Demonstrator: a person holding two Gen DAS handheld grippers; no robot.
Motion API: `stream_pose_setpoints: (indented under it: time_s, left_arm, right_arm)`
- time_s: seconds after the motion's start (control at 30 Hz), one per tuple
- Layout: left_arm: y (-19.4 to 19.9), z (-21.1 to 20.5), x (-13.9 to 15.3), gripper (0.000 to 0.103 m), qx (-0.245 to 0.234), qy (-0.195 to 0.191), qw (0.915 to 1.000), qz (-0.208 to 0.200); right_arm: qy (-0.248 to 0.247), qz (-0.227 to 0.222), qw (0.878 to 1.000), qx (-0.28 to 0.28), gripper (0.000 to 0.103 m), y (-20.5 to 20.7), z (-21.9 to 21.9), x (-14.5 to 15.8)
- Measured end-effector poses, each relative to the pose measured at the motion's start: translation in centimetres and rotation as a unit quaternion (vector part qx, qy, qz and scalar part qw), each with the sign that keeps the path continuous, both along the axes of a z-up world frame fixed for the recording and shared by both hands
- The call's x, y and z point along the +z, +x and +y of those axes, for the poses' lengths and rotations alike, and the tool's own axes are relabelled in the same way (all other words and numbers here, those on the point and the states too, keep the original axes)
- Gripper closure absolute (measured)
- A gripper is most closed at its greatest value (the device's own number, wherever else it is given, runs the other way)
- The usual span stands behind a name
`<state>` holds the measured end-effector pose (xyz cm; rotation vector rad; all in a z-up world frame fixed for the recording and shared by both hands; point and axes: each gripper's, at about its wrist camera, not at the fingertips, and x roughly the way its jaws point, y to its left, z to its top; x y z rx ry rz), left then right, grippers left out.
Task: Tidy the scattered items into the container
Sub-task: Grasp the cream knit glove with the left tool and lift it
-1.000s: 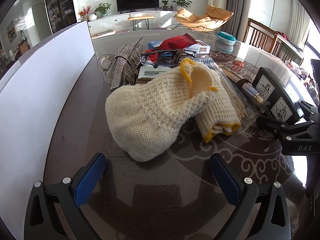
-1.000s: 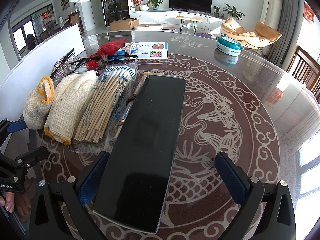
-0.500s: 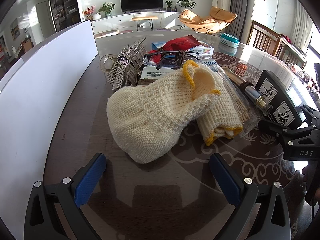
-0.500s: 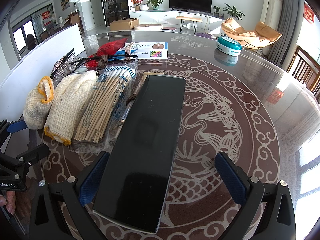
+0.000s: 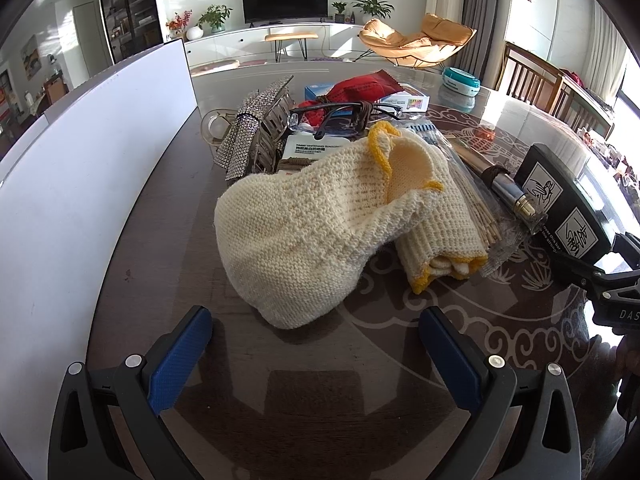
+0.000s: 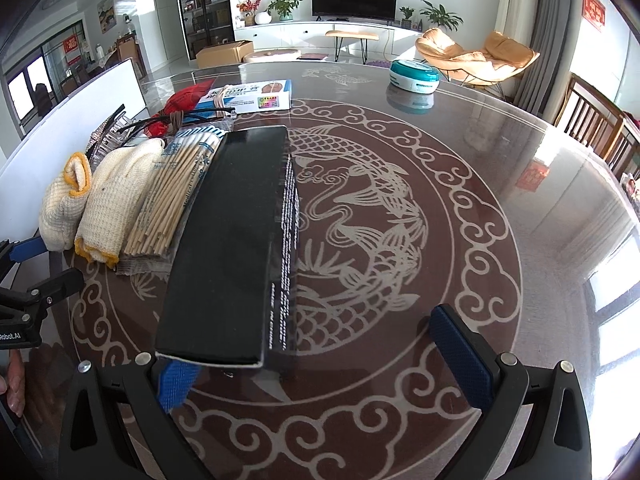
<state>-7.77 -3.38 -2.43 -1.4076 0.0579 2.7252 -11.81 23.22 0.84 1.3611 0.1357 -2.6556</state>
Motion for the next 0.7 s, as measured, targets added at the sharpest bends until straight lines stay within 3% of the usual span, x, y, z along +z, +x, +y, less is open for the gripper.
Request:
stream_pose_setpoints:
  time_s: [0.3,0.7]
  left_arm:
    - [0.0,0.0,0.0,0.0,0.0,0.0,1.0,0.0]
    - [-0.2,-0.1,0.0,0.0,-0.012,0.0,0.9999,-0.004]
  right_arm:
    - [0.002,-0.001,0.999,0.042,0.0,-0.1,-0.5,0.0]
    - [0.001,0.0,0.999,0.052,0.0,-2.2,-0.9,0.0]
